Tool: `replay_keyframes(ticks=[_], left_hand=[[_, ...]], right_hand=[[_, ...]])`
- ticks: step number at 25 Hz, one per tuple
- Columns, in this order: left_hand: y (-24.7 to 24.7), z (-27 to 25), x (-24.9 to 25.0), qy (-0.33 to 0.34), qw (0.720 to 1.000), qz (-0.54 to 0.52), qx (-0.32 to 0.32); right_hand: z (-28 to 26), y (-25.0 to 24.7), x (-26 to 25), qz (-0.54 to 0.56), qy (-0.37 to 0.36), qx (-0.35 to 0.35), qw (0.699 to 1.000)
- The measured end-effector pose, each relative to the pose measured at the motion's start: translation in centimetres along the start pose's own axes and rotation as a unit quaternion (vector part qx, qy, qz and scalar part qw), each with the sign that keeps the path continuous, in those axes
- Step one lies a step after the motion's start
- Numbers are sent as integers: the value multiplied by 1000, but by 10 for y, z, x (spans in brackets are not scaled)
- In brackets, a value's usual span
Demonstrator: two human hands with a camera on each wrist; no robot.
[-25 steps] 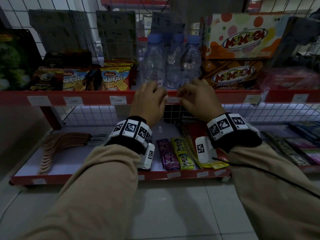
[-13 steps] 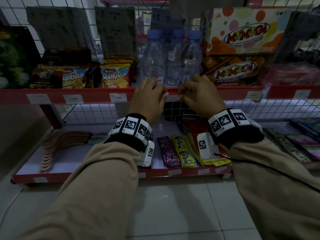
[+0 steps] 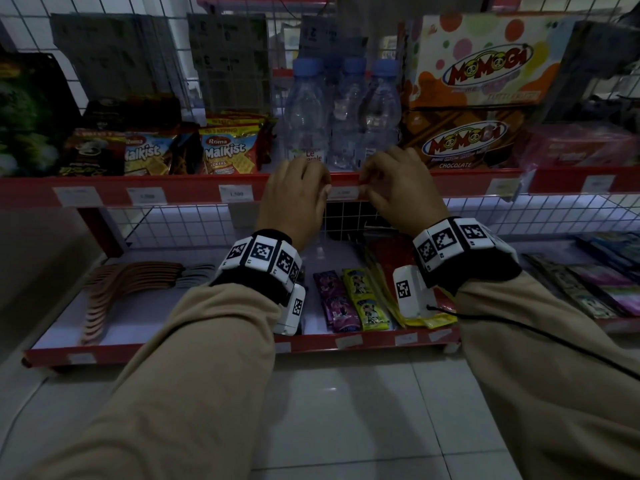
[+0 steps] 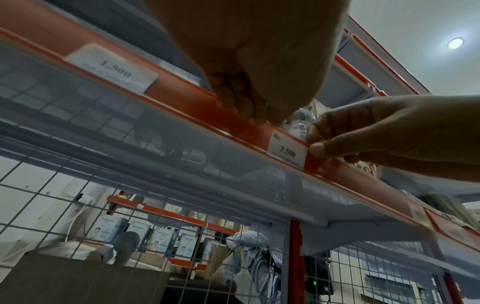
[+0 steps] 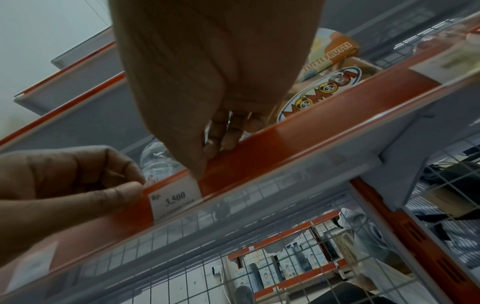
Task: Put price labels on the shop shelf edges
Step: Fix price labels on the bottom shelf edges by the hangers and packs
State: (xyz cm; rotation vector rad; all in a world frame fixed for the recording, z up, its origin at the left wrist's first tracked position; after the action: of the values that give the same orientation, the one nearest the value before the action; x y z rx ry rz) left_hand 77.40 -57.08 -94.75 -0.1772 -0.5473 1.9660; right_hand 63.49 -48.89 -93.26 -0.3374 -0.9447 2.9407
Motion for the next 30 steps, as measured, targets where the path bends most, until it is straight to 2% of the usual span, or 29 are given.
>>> replay_keyframes(ticks=[4,10,14,15,19,21,23,28,30], left_hand=[[-2,-5,2,-9,1000,17,18],[-2,-7,6,-29,998,54,12],[2,-18,11,-19,996,88,-21],[13,-43,18,-28,994,92,-44],[22,-59,29,-20,995,78,-65],[32,-76,32,-27,996,59,-67],[48,-109,36,-36,993,55,-101],[93,-196,36,-23,955,93,-282],[104,-221,30,-26,939,88,-332]], right_hand=[[-4,-3,2,-21,-4,41,999],[-11,-11,2,-27,-61,78,995],[-21,-16,6,-22,-76,100,992],[-42,-6,14,-5,-64,85,994],[-66,0,17,13,-53,81,995],[-85,11,22,32,-36,47,998],[-116,31,31,36,-6,-12,999],[-198,77,58,30,74,-161,984],[-229,93,63,19,80,-219,972]])
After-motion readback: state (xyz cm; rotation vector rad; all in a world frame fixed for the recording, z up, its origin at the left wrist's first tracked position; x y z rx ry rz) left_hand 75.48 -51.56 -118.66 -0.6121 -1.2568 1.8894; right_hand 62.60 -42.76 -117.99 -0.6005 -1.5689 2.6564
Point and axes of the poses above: each hand's wrist, its own z-axis towards the middle knuckle, its own y-axis out of the palm, x = y × z, the point moved 5 cm from there along z, towards the middle knuckle, and after that the axes turned 15 degrees about x, right-handed, at the moved point
